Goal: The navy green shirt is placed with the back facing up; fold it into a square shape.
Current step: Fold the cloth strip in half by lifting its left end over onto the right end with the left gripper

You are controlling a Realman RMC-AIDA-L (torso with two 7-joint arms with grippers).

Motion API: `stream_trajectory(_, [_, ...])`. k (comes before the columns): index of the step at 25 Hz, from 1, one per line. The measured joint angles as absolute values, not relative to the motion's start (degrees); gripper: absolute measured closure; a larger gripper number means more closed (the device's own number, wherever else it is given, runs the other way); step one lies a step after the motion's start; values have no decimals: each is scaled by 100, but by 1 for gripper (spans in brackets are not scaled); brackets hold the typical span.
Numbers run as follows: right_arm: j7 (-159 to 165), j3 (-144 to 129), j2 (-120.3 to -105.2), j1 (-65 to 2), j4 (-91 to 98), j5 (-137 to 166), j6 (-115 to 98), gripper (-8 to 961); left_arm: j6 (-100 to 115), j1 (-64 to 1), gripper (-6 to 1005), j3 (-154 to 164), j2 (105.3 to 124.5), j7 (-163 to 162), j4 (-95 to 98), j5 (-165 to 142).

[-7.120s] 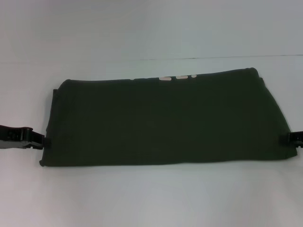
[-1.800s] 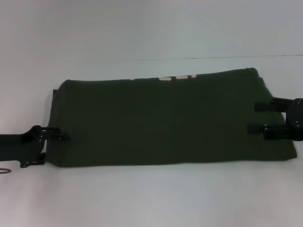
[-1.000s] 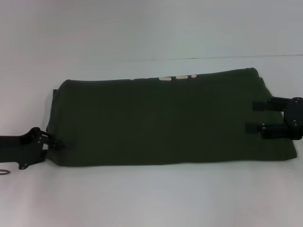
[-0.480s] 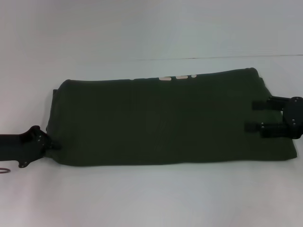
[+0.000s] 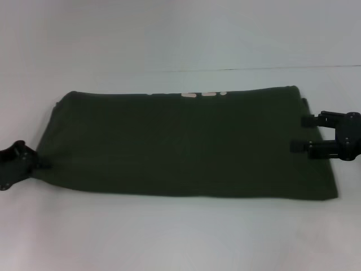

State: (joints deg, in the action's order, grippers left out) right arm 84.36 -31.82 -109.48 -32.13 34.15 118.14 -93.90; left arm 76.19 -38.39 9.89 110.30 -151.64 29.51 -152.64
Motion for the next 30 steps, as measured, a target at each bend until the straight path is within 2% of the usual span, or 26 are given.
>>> stream_trajectory(18, [8602, -3180, -10930, -3186, 3401, 11908, -8996, 22, 8636, -3254, 983, 665, 10819, -14880, 3846, -15308])
stream_trajectory(27, [8605, -3185, -10958, -3193, 3401, 11910, -8921, 23, 8634, -3278, 983, 685, 10808, -14842, 3843, -15301])
stream_trajectory(30, [8674, -3092, -10992, -3164, 3401, 11886, -8503, 23, 8885, -3477, 983, 693, 10690, -14815, 3998, -15079])
